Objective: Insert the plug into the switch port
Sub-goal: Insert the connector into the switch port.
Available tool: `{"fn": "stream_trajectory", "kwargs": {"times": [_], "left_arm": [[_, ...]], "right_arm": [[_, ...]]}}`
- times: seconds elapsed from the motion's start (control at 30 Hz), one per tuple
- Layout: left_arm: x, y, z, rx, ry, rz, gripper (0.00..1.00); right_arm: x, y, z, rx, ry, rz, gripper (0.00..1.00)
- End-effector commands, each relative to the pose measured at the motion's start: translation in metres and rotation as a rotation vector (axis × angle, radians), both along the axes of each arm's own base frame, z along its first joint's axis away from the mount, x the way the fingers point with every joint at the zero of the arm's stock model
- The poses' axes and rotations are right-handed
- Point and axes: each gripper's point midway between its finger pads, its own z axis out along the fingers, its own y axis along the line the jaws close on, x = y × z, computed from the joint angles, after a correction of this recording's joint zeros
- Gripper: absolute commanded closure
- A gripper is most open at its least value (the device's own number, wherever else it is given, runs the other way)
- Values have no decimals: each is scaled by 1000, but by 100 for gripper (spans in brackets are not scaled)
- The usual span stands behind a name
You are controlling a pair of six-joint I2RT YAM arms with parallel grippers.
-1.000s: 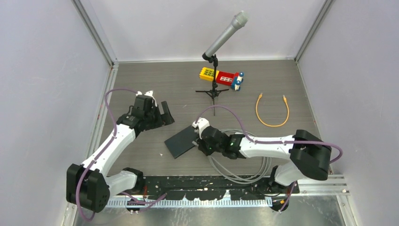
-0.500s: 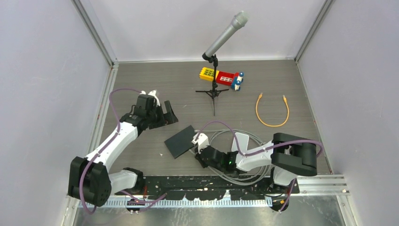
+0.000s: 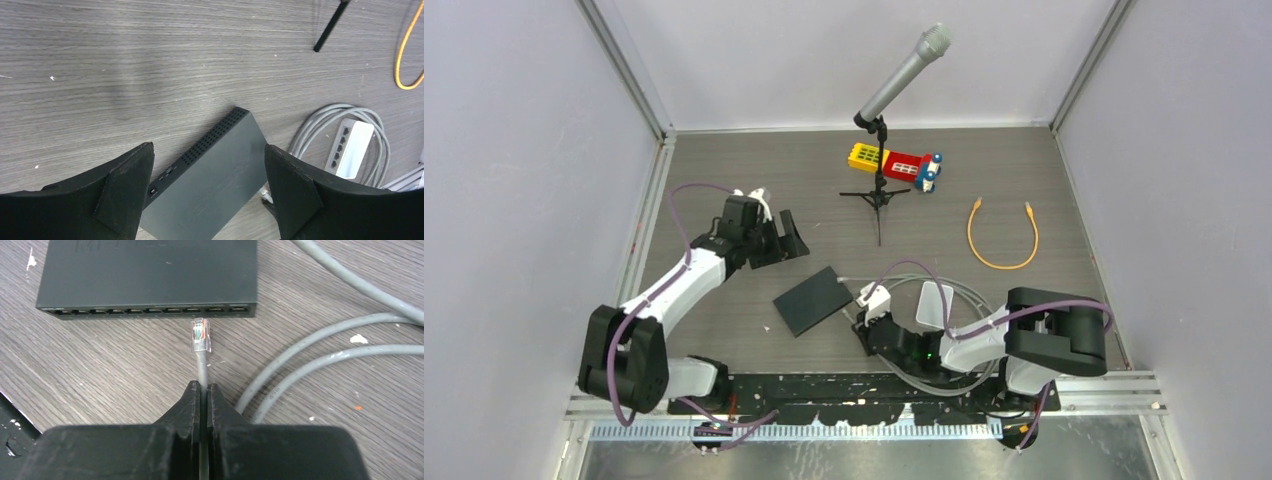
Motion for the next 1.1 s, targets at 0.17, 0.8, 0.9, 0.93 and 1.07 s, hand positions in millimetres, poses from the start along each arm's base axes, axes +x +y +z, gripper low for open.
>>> {"fn": "stream_trajectory", "kwargs": {"times": [0.17,0.8,0.9,0.93,1.07], "left_arm": [[24,-22,1,-75,-33,-42,19],[8,-53,-35,-28,15,-211,33],[4,-60,-36,-26,4,-242,33],[3,-61,-36,-27,4,-249,33],[1,-63,-41,-20,5,-263,34]], "right_arm": [[13,-39,-11,-45,46,-78,99],[18,-29,-22,-109,94,-37,100],[20,-35,-21,-114,91,-65,100],[20,-37,-22,-120,91,-73,100],[21,-45,-21,-140,88,-91,100]]}}
